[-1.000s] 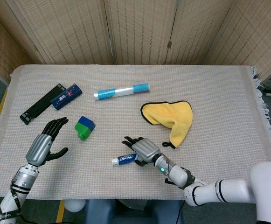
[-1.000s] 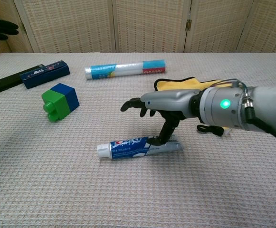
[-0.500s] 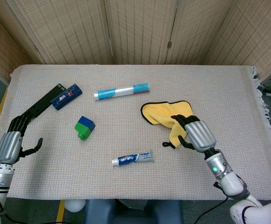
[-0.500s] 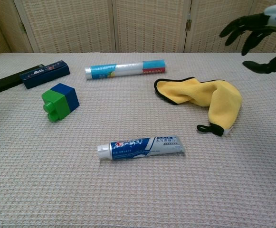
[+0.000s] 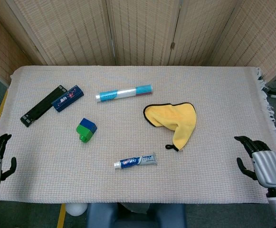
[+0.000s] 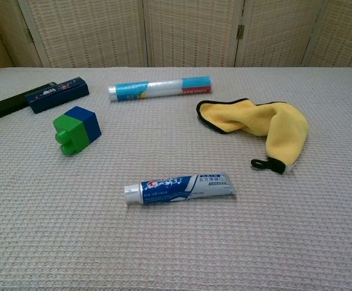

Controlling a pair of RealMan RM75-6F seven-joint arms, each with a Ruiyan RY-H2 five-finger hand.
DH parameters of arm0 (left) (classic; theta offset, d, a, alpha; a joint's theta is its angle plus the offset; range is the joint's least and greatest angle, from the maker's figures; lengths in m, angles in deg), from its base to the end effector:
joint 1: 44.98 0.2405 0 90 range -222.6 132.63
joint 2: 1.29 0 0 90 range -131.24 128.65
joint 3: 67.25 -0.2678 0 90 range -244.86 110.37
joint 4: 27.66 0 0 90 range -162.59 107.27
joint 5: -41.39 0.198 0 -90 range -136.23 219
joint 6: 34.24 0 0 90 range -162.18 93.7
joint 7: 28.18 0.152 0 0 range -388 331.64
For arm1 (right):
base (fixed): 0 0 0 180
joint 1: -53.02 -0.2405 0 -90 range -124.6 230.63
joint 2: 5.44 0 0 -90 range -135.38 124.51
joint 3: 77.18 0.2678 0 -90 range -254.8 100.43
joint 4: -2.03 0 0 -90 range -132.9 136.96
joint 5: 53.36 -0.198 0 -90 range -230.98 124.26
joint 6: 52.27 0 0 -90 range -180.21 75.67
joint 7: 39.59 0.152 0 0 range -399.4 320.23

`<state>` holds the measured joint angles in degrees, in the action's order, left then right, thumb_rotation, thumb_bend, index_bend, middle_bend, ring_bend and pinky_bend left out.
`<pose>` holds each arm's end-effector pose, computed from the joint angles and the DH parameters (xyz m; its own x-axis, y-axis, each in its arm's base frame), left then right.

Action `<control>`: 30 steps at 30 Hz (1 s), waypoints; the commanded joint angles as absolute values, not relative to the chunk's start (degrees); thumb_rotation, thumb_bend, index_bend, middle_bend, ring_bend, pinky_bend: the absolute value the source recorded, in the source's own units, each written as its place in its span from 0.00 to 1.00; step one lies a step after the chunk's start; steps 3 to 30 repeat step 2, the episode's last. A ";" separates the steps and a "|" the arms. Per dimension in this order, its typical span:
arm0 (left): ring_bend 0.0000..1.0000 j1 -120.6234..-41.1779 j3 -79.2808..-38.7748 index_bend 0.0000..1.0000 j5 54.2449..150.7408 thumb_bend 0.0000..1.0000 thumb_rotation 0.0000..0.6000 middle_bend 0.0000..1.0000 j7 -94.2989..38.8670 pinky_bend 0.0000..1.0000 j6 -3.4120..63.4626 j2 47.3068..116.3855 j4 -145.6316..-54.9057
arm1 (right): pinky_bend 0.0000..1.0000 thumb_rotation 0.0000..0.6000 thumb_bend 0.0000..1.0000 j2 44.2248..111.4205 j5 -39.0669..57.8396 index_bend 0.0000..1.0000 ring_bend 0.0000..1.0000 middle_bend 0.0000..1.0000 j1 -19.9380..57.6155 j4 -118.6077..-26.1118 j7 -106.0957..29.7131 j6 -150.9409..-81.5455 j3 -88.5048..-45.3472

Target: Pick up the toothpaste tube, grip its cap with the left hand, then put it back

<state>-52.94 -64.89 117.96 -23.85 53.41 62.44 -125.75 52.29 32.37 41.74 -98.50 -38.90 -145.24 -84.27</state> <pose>-0.3098 0.2010 0.1816 0.3709 -0.0354 0.9280 0.9253 0.0986 -0.3661 -0.2856 -0.1864 0.1965 0.3682 0.0033 0.9297 -0.9262 -0.0856 0.3671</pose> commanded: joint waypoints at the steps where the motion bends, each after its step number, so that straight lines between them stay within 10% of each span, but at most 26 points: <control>1: 0.13 -51.34 -66.00 0.13 119.15 0.61 1.00 0.13 -21.98 0.00 55.43 62.96 -127.30 | 0.25 1.00 0.51 54.06 33.50 0.21 0.32 0.24 45.14 -95.99 -38.59 -147.61 -84.71; 30: 0.13 -50.92 -66.12 0.13 119.63 0.61 1.00 0.13 -21.48 0.00 56.03 63.26 -127.58 | 0.25 1.00 0.51 54.22 33.37 0.21 0.32 0.24 45.60 -95.60 -38.01 -147.24 -84.71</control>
